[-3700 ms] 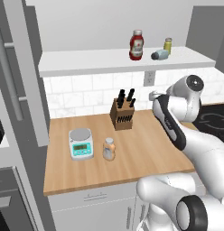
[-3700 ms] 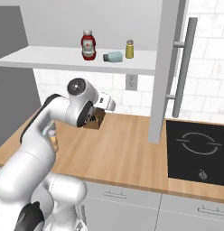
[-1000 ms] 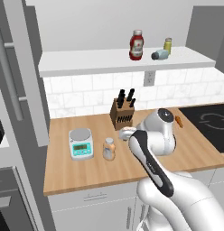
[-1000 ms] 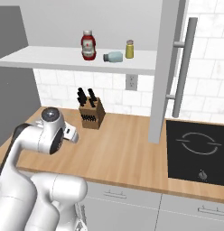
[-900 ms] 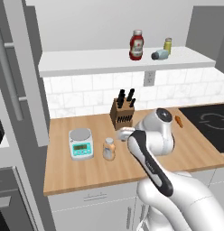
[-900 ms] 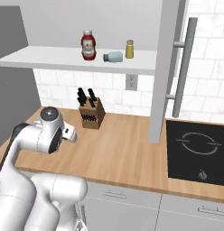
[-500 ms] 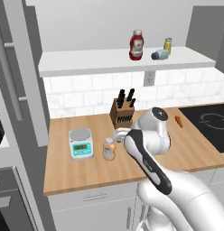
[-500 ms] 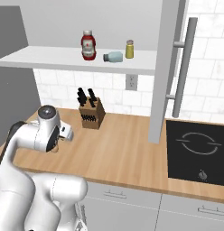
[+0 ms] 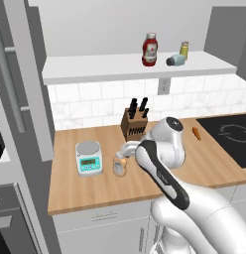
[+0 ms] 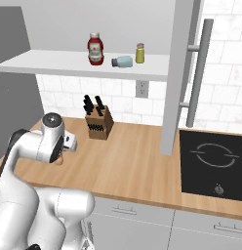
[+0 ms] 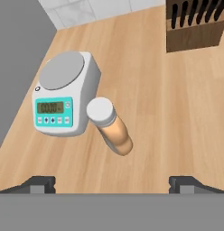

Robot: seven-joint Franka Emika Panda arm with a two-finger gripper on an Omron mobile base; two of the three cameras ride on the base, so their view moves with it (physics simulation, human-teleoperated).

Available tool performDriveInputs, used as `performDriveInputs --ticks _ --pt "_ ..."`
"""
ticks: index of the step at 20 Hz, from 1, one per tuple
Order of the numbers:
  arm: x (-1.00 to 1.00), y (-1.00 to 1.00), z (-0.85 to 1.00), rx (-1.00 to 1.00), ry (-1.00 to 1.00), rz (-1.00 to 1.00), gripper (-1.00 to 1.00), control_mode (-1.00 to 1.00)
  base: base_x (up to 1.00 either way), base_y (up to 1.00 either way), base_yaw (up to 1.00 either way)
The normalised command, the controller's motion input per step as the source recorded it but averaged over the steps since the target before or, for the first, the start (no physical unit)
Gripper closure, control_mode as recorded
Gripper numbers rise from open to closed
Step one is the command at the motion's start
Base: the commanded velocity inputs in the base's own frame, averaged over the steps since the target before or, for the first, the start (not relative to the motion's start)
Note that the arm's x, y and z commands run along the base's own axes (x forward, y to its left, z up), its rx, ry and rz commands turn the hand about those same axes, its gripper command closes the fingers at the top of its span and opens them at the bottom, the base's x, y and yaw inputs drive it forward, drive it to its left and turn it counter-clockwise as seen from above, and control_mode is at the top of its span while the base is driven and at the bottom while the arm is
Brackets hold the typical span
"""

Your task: Put the shaker and condiment bottle from the counter next to their counterparts in the cabinet.

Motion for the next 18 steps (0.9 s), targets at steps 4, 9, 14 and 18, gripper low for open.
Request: performDriveInputs --ticks 4,9,14,18 --pt "0.02 0.24 0.0 0.0 0.05 0.05 -1.0 -1.0 0.0 0.0 0.0" --pt "0.16 0.22 0.0 0.0 0.05 0.01 -1.0 -1.0 0.0 0.0 0.0" --pt "0.02 0.23 0.0 -0.03 0.0 0.01 -1.0 -1.0 0.0 0.0 0.0" --pt "0.14 0.05 0.0 -0.04 0.0 0.0 -1.0 -1.0 0.0 0.0 0.0"
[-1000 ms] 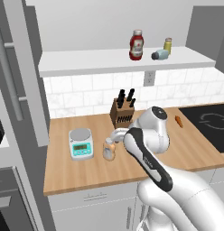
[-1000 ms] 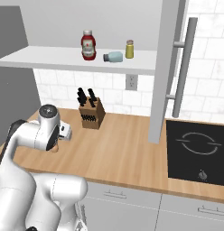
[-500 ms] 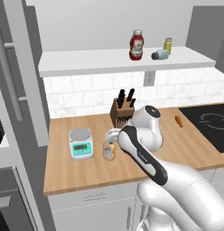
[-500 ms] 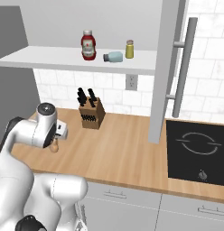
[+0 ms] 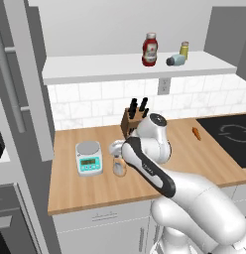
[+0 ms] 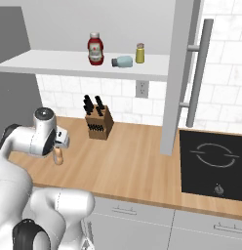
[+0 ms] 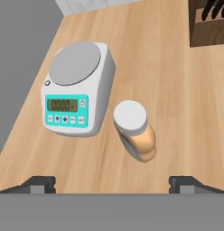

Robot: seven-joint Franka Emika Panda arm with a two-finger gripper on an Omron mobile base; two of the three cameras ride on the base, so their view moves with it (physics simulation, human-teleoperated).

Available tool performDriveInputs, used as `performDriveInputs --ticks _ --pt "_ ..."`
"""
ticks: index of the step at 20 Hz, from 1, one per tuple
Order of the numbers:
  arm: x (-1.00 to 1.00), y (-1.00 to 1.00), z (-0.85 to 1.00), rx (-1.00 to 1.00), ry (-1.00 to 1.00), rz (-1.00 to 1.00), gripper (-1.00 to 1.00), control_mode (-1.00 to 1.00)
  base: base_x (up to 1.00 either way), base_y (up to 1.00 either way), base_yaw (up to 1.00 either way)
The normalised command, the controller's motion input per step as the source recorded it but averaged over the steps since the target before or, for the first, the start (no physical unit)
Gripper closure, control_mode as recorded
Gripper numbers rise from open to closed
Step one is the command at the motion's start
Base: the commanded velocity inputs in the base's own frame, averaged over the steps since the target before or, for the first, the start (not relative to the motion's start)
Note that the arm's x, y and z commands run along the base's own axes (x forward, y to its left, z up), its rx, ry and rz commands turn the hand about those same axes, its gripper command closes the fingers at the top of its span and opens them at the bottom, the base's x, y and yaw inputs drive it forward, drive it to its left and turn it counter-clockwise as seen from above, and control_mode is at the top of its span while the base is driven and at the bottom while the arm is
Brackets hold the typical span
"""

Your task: Put the shaker and condiment bottle from the counter next to their counterparts in the cabinet.

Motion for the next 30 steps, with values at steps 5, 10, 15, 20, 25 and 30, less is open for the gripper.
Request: performDriveInputs --ticks 5,10,15,20,25,30 --pt "0.13 -0.04 0.0 -0.02 0.0 0.0 -1.0 -1.0 0.0 0.0 0.0" --pt "0.06 -0.11 0.0 0.0 0.0 0.0 -1.0 -1.0 0.0 0.0 0.0" --pt "0.05 0.0 0.0 -0.01 0.0 0.0 -1.0 -1.0 0.0 0.0 0.0" --pt "0.14 0.01 0.0 -0.04 0.0 0.0 -1.0 -1.0 0.0 0.0 0.0" --pt "0.14 0.0 0.0 -0.03 0.0 0.0 -1.0 -1.0 0.0 0.0 0.0" --pt "0.07 0.0 -0.06 -0.03 0.0 0.0 -1.0 -1.0 0.0 0.0 0.0"
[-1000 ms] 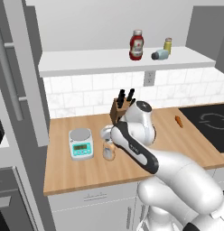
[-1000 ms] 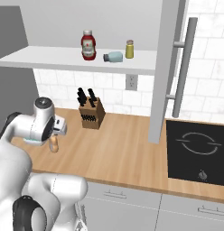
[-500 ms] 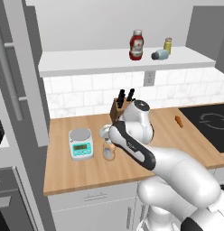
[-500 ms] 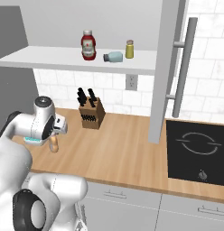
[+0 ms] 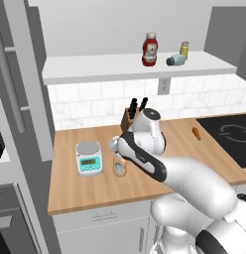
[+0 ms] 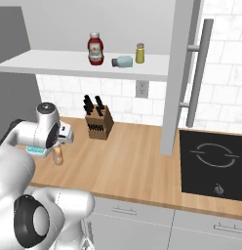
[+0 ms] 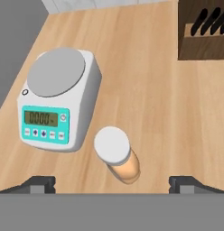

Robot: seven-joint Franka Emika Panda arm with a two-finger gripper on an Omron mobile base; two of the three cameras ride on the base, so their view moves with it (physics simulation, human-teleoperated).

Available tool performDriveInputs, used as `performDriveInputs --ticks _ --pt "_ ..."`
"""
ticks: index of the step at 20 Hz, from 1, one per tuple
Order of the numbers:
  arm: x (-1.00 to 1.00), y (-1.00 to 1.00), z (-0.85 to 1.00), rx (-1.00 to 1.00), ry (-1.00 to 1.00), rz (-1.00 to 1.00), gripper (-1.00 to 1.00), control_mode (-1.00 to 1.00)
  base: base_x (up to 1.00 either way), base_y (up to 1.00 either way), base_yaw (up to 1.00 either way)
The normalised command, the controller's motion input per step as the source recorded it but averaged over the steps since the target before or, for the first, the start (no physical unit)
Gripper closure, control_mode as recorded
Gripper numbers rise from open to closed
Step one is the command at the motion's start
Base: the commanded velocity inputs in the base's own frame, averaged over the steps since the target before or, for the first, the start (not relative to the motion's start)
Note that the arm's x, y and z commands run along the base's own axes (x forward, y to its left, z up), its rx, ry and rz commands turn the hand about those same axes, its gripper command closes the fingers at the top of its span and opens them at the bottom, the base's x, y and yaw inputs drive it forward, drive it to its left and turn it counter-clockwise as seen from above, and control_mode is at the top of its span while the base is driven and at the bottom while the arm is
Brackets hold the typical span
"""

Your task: Put the shaker and condiment bottle from the counter next to their counterparts in the cabinet.

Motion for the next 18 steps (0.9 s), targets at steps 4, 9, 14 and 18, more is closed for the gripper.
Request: performDriveInputs --ticks 4,9,14,18 --pt "0.0 0.07 -0.2 -0.04 0.0 0.0 -1.0 -1.0 0.0 0.0 0.0" --pt "0.0 0.15 -0.22 -0.05 0.0 0.0 -1.0 -1.0 0.0 0.0 0.0" --pt "0.0 0.13 -0.13 -0.05 0.0 0.0 -1.0 -1.0 0.0 0.0 0.0" --pt "0.0 0.03 -0.03 -0.03 0.0 0.0 -1.0 -1.0 0.0 0.0 0.0"
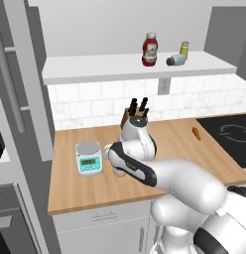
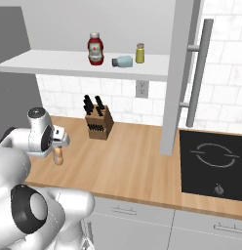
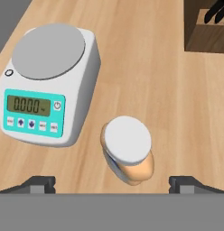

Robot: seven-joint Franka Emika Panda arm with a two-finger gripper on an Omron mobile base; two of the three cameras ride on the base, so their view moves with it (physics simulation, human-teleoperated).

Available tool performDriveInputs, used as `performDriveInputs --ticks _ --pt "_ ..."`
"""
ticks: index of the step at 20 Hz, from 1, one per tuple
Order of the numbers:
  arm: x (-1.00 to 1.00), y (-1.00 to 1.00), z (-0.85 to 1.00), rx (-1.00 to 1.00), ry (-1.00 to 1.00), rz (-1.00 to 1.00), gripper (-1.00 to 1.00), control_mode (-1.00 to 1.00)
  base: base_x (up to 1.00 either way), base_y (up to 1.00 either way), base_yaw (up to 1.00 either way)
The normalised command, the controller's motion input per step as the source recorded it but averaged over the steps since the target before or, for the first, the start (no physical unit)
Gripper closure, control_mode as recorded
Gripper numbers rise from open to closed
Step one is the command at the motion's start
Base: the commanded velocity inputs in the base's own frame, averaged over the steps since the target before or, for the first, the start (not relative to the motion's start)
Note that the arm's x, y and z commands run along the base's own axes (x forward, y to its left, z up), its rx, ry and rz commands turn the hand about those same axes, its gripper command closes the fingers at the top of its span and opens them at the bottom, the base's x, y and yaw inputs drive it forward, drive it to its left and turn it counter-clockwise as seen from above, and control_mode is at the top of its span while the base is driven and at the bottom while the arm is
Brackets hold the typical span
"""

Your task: Put the shaker and condiment bottle from the counter next to their counterparts in the cabinet.

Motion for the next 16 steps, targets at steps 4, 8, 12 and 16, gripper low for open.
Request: performDriveInputs --ticks 4,8,12,16 --pt "0.0 0.0 0.0 0.0 0.0 0.0 -1.0 -1.0 0.0 0.0 0.0" --pt "0.0 -0.01 0.0 0.0 0.0 0.0 -1.0 -1.0 0.0 0.0 0.0" --pt "0.0 -0.01 0.0 0.0 0.0 0.0 -1.0 -1.0 0.0 0.0 0.0" --pt "0.0 0.0 0.01 0.0 0.0 0.0 -1.0 -1.0 0.0 0.0 0.0"
